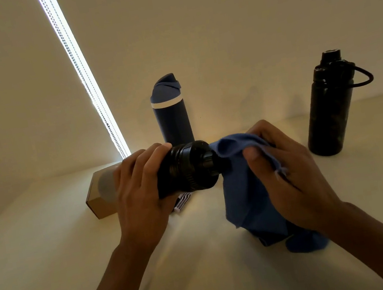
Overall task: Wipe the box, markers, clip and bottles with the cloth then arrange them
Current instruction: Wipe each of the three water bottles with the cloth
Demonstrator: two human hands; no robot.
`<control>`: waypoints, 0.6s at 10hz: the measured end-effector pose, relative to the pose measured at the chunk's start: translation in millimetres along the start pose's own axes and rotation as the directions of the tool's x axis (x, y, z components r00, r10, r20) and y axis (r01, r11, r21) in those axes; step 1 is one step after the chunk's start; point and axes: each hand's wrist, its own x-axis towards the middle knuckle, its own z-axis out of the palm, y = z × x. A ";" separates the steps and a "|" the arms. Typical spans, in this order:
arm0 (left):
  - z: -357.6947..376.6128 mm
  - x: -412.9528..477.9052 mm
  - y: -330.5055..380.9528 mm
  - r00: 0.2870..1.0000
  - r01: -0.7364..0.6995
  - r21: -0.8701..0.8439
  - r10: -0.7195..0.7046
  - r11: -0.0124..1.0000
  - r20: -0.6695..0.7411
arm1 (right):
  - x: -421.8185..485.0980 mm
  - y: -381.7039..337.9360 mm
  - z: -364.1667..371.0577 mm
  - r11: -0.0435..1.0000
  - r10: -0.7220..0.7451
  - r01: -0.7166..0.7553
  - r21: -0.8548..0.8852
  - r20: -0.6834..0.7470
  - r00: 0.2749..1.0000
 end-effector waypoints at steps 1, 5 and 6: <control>-1.1 1.4 -1.7 0.999 0.032 -0.003 -0.032 0.999 0.026 | 1.7 -5.6 -1.6 0.987 0.143 -0.139 0.082 -0.036 0.989; -1.5 1.5 -5.3 0.995 -0.010 0.011 0.009 1.000 0.098 | 4.5 -2.3 -7.8 0.960 0.165 -0.178 0.214 0.075 0.983; -0.5 2.5 -4.1 0.994 -0.025 0.027 0.022 0.999 0.110 | 2.6 -1.0 -8.8 0.961 0.189 -0.201 0.190 0.082 0.979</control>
